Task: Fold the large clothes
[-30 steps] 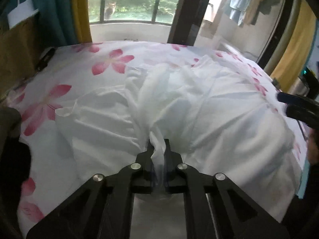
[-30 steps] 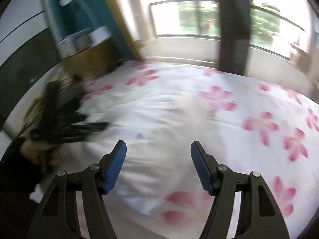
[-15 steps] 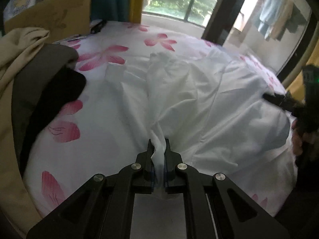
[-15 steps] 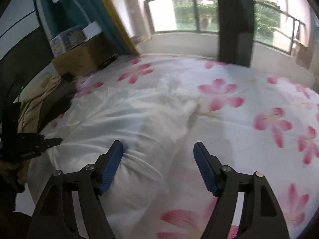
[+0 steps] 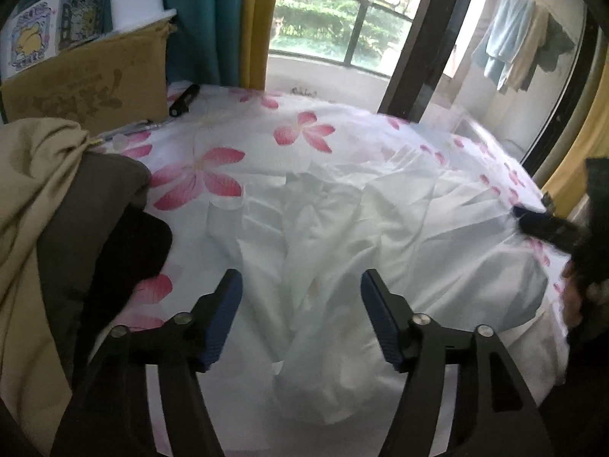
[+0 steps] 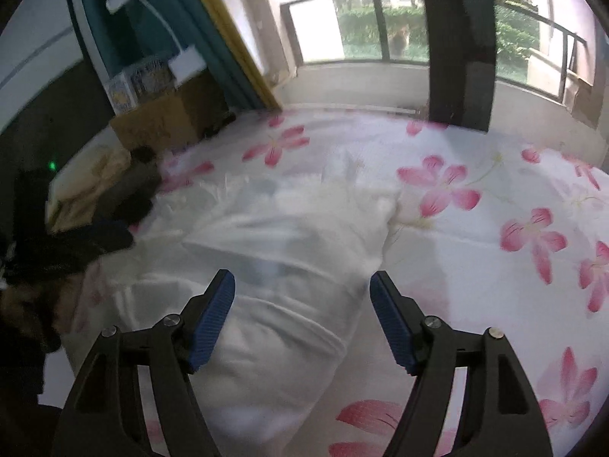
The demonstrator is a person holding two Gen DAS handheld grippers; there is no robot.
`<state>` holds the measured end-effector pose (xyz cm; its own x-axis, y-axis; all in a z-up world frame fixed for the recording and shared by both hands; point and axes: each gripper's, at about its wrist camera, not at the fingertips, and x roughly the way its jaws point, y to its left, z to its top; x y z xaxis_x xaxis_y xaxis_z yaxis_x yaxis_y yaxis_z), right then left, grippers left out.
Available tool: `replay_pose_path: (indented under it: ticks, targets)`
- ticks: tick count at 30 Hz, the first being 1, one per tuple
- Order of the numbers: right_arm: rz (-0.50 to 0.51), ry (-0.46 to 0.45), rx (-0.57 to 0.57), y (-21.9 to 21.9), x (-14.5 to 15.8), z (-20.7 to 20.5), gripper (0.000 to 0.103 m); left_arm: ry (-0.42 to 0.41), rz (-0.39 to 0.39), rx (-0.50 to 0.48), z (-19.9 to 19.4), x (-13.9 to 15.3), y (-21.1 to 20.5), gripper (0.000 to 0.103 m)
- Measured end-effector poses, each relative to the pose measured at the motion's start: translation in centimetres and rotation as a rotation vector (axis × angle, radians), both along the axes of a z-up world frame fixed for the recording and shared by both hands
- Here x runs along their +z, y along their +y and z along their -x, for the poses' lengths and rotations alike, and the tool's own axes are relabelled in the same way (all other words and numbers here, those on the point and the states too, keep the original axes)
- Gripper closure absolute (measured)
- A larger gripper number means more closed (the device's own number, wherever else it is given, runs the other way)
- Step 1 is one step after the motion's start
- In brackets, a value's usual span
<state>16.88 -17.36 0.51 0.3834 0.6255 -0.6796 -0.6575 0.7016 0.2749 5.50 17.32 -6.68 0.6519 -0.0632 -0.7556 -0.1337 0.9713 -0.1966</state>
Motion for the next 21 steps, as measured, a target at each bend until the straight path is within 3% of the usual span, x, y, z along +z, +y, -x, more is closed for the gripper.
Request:
replay_pose_path:
  ticks: [4, 9, 15, 18, 21]
  targets:
    - [-0.021, -0.02, -0.062, -2.0, 1.0, -0.6, 0.029, 0.05, 0.009, 0.016, -0.3, -1.8, 0.6, 0.033]
    - [-0.013, 0.077, -0.056, -1.8, -1.9, -2.2, 0.029, 0.065, 0.07, 0.014, -0.7, -2.7, 1.1, 0.026]
    - [-0.05, 0.144, 0.005, 0.7, -4.5, -2.4, 0.025, 0.036, 0.244, -0.036, -1.5, -2.9, 1.2, 0.019]
    - [-0.057, 0.184, 0.025, 1.4, -5.8, -2.5, 0.021, 0.039, 0.392, -0.101, -2.4, -3.3, 0.1, 0.018]
    - [-0.038, 0.142, 0.037, 1.8, -5.7, -2.1, 0.019, 0.04, 0.345, -0.148, -3.5, -3.4, -1.8, 0.014]
